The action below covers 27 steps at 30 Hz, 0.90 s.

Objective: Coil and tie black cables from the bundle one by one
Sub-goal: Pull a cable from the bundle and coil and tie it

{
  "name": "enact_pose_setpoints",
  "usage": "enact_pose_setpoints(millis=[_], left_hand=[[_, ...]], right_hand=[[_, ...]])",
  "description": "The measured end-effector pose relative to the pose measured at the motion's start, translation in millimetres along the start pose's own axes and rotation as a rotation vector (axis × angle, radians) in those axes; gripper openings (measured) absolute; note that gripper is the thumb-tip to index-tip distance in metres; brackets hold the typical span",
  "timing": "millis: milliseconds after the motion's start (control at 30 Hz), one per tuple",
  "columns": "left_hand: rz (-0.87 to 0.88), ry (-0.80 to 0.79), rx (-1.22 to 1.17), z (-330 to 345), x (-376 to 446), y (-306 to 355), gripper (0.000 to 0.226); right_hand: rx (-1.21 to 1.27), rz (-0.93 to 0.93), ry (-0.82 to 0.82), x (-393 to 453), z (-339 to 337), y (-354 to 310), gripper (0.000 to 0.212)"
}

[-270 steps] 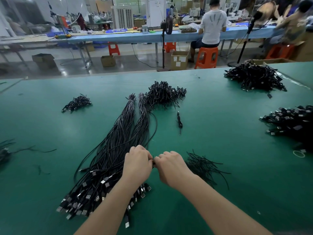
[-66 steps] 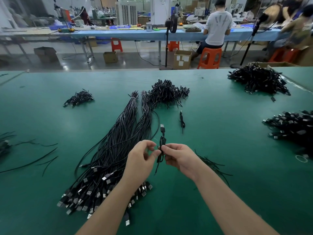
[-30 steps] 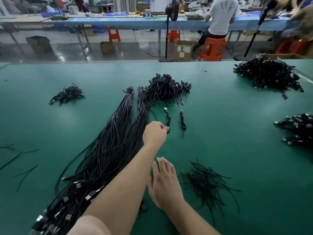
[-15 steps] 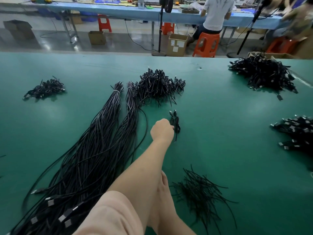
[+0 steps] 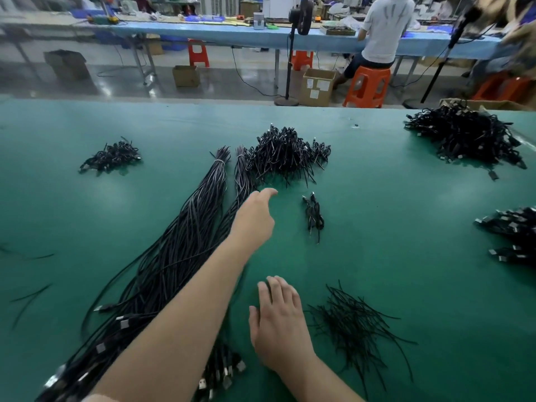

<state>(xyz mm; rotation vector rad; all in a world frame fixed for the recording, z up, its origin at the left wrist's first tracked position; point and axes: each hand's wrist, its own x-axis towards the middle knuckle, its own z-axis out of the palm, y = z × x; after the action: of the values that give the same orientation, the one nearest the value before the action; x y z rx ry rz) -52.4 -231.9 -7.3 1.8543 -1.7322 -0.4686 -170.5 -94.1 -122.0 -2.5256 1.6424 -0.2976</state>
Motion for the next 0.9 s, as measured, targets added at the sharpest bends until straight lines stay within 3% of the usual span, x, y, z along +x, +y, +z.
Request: enact_pose_setpoints(millis=[100, 167, 267, 533, 700, 800, 900], left_hand=[[0.034, 0.022, 0.057, -27, -42, -49, 0.057], [-0.058, -0.002, 0.279, -34, -74, -87, 0.050], [-0.249, -0.149, 0.446, -38, -112, -134, 0.060], [-0.272, -0.281, 0.391, -32, -141, -165, 0.068], [-0.331, -0.384, 0.344, -40, -131, -161, 0.070], [-0.372, -0.442, 0.302, -46, -125, -156, 0.068], [-0.401, -0.491, 0.251, -54, -121, -151, 0.064]], right_hand=[[0.007, 0.012, -0.008, 3, -9, -3, 0.052], [-0.013, -0.025, 0.022, -1, -7, -7, 0.051], [0.015, -0.017, 0.027, 1, -10, 0, 0.055], [0.030, -0.042, -0.015, -3, -12, -4, 0.051], [0.022, -0.184, -0.052, -4, -21, -15, 0.066], [0.130, -0.205, -0.100, -1, -24, -31, 0.047], [0.283, -0.076, -0.179, 5, -30, -54, 0.039]])
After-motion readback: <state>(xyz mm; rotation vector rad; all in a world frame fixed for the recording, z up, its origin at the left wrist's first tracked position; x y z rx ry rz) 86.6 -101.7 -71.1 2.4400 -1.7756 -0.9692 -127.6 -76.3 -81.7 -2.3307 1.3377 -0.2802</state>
